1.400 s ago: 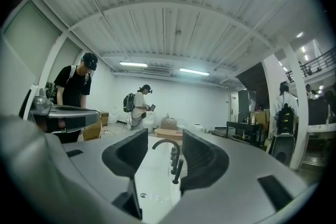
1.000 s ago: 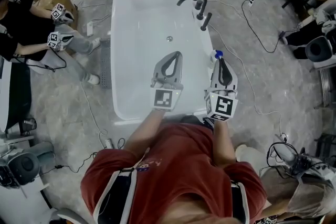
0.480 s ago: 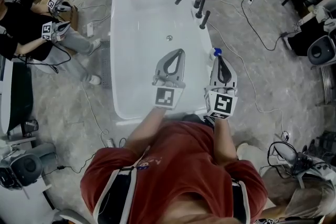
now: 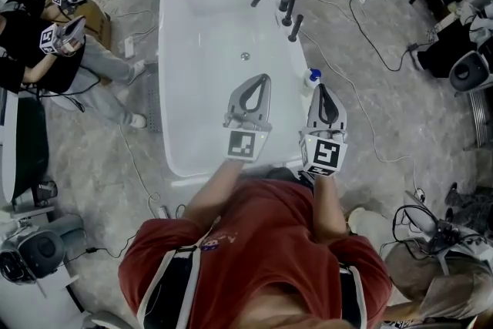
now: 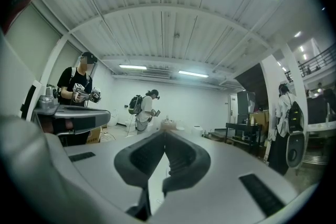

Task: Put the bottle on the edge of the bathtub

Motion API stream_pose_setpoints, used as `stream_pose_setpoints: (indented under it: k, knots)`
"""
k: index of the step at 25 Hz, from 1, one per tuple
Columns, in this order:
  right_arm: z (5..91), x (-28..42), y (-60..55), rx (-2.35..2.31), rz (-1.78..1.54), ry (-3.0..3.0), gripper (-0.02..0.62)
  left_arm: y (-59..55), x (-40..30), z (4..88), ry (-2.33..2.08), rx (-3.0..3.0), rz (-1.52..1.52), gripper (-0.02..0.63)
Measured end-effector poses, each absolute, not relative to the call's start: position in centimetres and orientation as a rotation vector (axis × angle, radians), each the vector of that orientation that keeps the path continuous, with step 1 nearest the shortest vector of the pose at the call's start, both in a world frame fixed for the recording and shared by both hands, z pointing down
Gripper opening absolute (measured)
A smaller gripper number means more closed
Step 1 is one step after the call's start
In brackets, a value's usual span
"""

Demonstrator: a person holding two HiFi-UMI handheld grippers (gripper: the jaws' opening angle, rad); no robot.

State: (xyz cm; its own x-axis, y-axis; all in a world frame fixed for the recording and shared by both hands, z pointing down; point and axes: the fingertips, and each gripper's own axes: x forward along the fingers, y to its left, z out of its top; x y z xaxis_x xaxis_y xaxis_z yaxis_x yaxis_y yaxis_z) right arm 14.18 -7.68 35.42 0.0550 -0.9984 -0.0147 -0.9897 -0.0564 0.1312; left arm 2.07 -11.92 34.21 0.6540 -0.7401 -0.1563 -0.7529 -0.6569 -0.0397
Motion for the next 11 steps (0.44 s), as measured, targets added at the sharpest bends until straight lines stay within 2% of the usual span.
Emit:
stream_pose_setpoints:
  k: [11]
  knots:
    - [35.98,14.60,-7.08,2.230,-0.152,-2.072,0.014,-11.54,2.44,34.64,1.245,-2.772,0.180,0.015]
